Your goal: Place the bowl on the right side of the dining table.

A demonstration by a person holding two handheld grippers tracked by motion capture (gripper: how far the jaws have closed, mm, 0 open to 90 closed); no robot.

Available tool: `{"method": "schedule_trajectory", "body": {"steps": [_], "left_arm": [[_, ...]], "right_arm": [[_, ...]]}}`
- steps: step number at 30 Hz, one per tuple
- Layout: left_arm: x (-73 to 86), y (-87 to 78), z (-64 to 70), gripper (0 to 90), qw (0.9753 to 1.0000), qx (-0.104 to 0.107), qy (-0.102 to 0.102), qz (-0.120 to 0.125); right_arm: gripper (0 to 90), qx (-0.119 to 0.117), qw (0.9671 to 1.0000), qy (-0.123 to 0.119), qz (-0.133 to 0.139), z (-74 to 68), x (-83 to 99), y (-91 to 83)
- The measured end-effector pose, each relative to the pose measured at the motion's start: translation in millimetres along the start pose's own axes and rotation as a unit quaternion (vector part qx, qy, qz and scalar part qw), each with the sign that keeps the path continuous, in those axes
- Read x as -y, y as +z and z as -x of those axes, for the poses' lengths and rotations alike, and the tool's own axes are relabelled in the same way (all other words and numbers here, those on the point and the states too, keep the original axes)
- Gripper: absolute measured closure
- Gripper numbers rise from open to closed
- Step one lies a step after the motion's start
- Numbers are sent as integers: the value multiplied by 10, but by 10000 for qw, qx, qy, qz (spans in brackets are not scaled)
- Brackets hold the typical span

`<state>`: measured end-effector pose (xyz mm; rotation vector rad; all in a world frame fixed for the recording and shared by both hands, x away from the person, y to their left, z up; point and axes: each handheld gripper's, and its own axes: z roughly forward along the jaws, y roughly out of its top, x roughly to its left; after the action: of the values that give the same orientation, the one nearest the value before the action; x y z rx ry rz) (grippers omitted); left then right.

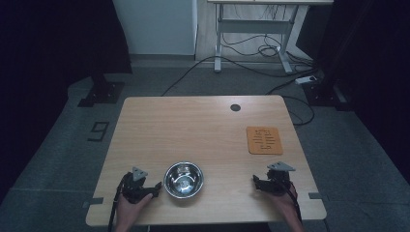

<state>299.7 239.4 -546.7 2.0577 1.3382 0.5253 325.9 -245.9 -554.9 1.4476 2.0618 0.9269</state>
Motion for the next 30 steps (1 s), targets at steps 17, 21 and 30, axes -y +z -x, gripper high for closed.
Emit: {"method": "schedule_trajectory", "body": {"steps": [17, 21, 30], "left_arm": [[10, -11, 9, 134, 10000, -4, -7, -2], [11, -11, 11, 134, 10000, -10, -10, 0], [12, -11, 15, 133, 10000, -25, -28, 1]], "right_arm": [[133, 246, 9995, 211, -14, 7, -1, 3], [129, 346, 9989, 303, -17, 4, 2, -1], [132, 377, 9987, 352, -12, 3, 5, -5]]}}
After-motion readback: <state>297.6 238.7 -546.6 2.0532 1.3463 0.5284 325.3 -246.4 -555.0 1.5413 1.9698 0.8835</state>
